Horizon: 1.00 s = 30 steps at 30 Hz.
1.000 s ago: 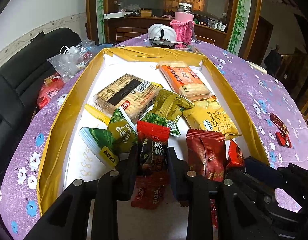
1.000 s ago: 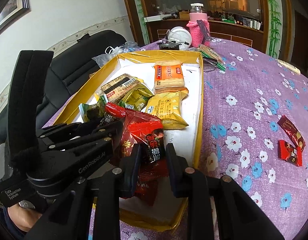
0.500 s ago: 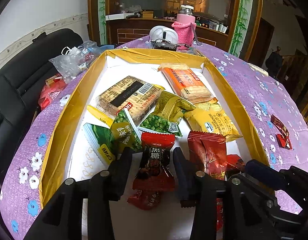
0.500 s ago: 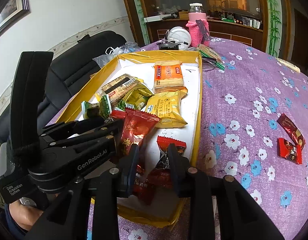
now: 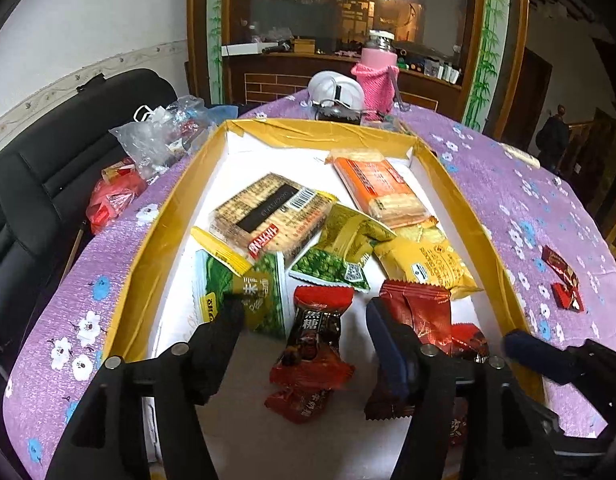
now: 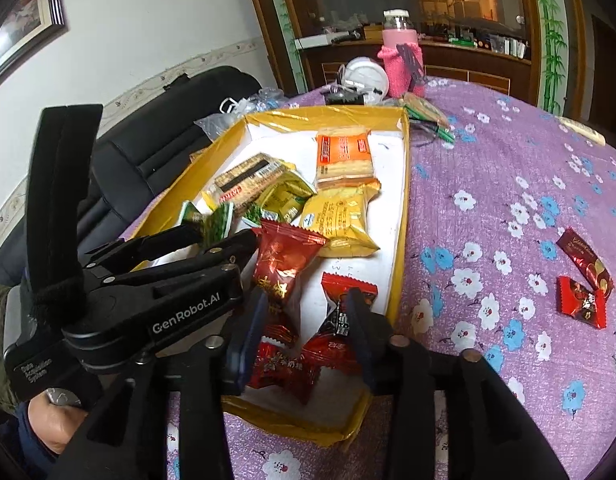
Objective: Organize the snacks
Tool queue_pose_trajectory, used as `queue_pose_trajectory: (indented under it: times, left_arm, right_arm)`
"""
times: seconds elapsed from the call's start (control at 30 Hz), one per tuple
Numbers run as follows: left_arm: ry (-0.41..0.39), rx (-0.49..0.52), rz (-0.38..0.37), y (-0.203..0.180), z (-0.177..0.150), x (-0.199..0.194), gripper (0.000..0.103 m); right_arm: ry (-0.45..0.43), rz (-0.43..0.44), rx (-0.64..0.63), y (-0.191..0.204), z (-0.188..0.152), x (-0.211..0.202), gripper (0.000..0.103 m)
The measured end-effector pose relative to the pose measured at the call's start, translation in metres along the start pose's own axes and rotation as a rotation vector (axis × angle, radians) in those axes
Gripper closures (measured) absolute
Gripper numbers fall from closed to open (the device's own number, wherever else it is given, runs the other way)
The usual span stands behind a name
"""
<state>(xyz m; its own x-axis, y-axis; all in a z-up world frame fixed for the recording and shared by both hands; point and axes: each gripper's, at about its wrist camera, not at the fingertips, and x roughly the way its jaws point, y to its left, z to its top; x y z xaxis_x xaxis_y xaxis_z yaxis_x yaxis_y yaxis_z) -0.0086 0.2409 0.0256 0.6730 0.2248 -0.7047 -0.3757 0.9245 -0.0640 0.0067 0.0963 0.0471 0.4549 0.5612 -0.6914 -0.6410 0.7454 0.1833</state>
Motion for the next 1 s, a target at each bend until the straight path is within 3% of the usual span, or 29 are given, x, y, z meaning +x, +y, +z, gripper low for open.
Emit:
queue_pose_trajectory:
  times: [0.2,0.3,0.47,0.53,0.73,1.0]
  left_arm:
    - [-0.023,-0.013,0.019,0.002,0.002,-0.003,0.028]
    - [-0.041,-0.018,0.024,0.003,0.002,-0.007,0.023]
    - [-0.080,-0.010,0.031,0.001,0.003,-0.014,0.010]
    - [-0.092,-0.002,0.031,0.000,0.003,-0.016,0.008]
    - [-0.129,0.020,0.057,-0.006,0.004,-0.023,0.004]
    - [-0.195,-0.024,0.131,0.002,0.006,-0.038,0.001]
  right_arm:
    - [-0.033,0.008,0.015,-0.004,0.002,-0.010,0.044]
    - [-0.047,-0.037,0.027,-0.008,0.003,-0.014,0.023]
    - [-0.053,-0.011,0.050,-0.019,0.002,-0.026,0.019]
    - [-0.067,-0.003,0.053,-0.022,-0.001,-0.033,0.011]
    - [-0.109,-0.066,-0.036,-0.015,-0.014,-0.053,0.006]
    - [-0.188,-0.106,-0.151,0.000,-0.029,-0.072,0.003]
